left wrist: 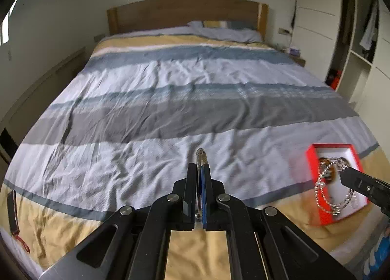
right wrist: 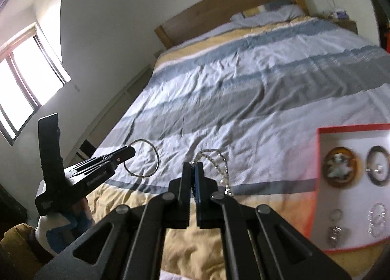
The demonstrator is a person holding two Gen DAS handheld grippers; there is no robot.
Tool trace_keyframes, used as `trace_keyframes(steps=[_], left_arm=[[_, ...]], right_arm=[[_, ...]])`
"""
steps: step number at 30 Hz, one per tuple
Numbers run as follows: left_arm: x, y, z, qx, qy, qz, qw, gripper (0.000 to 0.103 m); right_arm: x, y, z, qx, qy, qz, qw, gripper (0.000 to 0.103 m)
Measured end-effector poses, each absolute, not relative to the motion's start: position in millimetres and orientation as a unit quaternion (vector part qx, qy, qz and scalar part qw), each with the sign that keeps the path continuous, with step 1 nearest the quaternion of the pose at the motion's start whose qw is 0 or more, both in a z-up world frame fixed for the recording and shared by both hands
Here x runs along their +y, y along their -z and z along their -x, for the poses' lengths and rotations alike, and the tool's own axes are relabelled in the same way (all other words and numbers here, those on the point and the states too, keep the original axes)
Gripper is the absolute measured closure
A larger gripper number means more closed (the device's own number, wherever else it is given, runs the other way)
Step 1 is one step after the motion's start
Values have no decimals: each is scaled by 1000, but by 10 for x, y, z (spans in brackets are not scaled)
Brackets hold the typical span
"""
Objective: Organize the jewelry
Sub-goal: 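Carry the silver bangle and chain with both tools into the red box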
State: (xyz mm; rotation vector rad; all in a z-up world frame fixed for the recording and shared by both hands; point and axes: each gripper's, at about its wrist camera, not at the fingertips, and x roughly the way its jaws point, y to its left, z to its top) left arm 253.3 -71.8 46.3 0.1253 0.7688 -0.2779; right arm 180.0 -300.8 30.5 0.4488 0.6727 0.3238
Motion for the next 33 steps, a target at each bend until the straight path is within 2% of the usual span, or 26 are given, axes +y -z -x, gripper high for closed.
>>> trace_keyframes(steps=[5, 12, 22, 33], left_arm=[[-1121, -684, -2228, 359, 168, -75, 915, 100], [-1929, -662, -1961, 359, 230, -91, 900, 100], [-3096, -134, -1816, 397, 313, -120, 854, 100], [-3586, 515, -1983, 451, 341, -118, 817, 100]], right_arm=[[-3317, -516, -1469, 304, -134, -214, 919, 101], [-4000, -539, -1132, 298, -82, -212, 927, 101], [-4860, 22, -993, 346, 2, -217, 913, 101], [-5184, 572, -1094, 389, 48, -215, 894, 101]])
